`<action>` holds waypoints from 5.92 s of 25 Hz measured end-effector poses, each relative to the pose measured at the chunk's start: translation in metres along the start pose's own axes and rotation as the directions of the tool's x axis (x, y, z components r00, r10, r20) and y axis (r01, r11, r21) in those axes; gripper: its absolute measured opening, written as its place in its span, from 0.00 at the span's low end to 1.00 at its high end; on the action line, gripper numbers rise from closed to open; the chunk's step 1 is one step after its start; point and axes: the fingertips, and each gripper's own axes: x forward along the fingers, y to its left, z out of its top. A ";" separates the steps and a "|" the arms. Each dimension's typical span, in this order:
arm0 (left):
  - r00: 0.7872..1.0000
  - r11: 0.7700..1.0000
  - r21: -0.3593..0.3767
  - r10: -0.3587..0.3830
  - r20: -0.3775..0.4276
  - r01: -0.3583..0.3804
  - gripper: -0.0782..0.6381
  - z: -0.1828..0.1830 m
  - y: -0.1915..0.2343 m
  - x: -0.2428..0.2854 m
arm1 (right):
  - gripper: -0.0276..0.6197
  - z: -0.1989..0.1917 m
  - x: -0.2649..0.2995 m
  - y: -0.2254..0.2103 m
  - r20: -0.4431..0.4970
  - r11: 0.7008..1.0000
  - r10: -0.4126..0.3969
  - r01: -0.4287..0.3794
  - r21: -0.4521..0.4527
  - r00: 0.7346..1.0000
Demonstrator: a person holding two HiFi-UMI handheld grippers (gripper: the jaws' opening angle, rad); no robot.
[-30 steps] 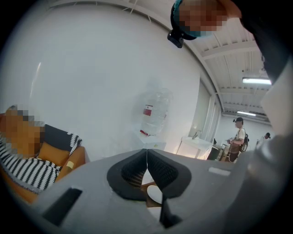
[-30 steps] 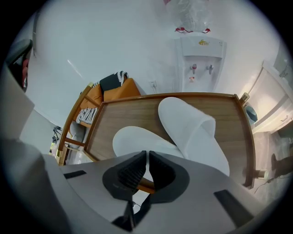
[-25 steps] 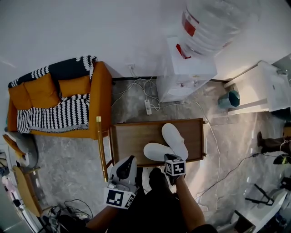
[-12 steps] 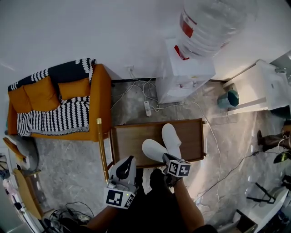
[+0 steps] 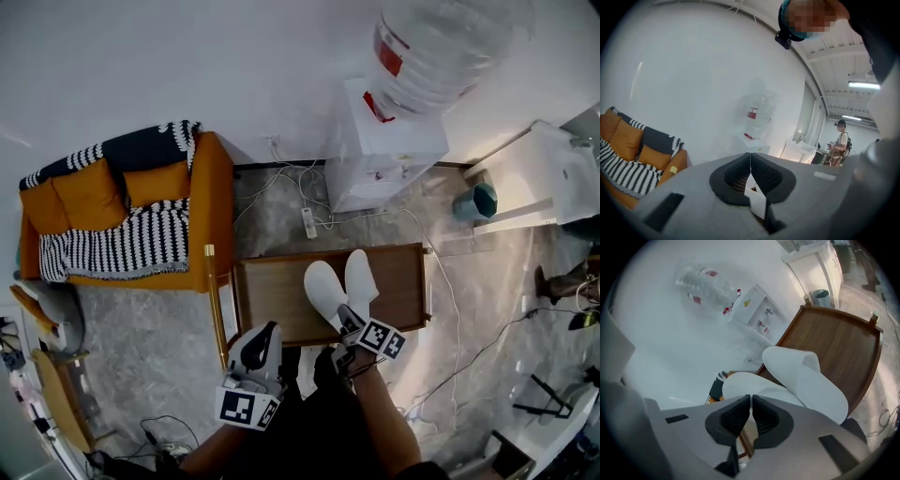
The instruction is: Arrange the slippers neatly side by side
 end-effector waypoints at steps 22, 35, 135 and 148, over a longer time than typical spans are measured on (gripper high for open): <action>0.999 1.000 -0.006 0.028 -0.017 -0.028 0.13 -0.001 0.040 -0.010 | 0.08 -0.060 0.065 -0.037 0.124 0.898 -0.202 0.133 0.420 0.971; 0.998 1.000 -0.001 0.027 -0.052 -0.027 0.13 -0.012 0.057 -0.019 | 0.08 -0.066 0.100 -0.031 0.106 0.930 -0.200 0.155 0.332 0.974; 0.944 0.998 -0.041 0.025 -0.328 -0.041 0.31 -0.172 -0.032 0.032 | 0.25 0.004 0.012 -0.094 -0.064 0.765 -0.262 0.167 -0.622 0.963; 0.804 0.980 0.005 0.168 -0.571 -0.201 0.39 -0.311 0.016 0.089 | 0.25 0.014 -0.025 -0.059 -0.019 0.799 -0.144 0.105 -0.593 0.989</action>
